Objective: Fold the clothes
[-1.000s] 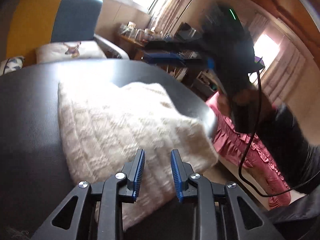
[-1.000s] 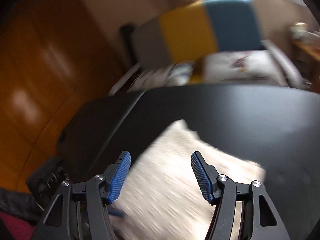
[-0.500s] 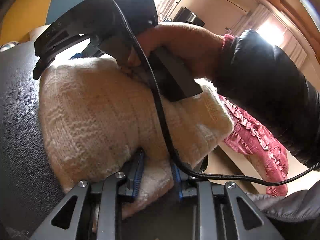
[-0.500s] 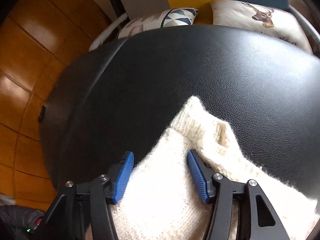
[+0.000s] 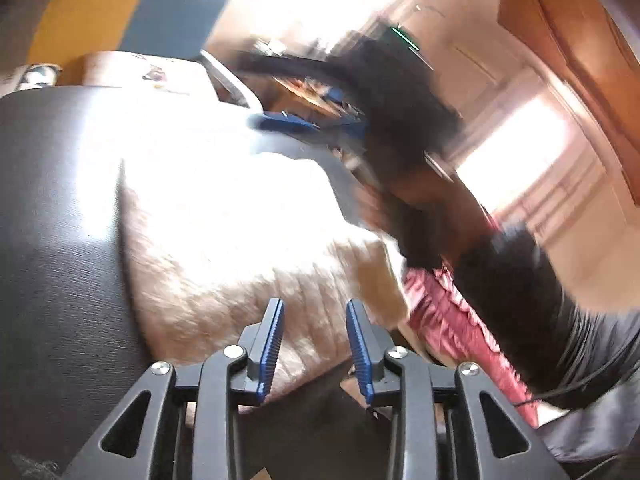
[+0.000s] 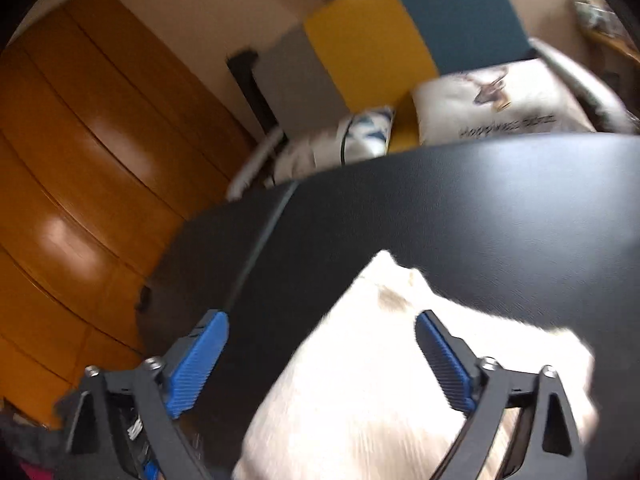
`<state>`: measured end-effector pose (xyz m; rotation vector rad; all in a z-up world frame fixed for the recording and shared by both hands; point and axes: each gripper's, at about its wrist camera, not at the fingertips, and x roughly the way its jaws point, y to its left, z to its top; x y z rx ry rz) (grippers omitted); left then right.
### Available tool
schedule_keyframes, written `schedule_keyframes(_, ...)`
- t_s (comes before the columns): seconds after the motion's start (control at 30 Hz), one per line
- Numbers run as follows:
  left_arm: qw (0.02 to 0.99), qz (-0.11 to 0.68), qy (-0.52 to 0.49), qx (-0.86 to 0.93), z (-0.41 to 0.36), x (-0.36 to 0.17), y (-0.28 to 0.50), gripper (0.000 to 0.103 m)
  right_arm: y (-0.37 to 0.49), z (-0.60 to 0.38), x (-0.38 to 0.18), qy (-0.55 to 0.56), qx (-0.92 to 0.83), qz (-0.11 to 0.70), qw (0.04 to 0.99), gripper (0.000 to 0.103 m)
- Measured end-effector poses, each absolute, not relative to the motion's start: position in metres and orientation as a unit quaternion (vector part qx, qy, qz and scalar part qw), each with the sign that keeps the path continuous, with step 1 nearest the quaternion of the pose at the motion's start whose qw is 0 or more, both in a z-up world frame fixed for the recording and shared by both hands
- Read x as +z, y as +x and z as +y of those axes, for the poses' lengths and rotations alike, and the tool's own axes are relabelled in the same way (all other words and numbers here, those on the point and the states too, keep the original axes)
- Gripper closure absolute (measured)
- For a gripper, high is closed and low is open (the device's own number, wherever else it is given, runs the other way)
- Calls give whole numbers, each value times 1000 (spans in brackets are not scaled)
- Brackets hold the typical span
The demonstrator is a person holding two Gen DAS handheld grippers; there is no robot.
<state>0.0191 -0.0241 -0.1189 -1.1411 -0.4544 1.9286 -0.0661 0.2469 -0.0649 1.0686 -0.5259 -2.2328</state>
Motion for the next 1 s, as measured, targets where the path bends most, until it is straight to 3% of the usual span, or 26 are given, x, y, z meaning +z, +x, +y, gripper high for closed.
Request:
schedule_keyframes(0.13,398,-228,-454,764,-51,-109,9,68,-13,312,-77,403,-824,-290,273,0)
schedule_keyframes(0.3,385,-264,-460,755,-70,-108,-7,66,25,357,-136,459,-767,-386,228,0)
schedule_keyframes(0.67,374,-290,-491,732,-73,-132,-48,60,19,333,-172,479,-744,-402,237,0)
schedule_keyframes(1.0,389,-307,-505,707,-67,-149,-84,46,-7,302,-173,499,-739,-385,238,0)
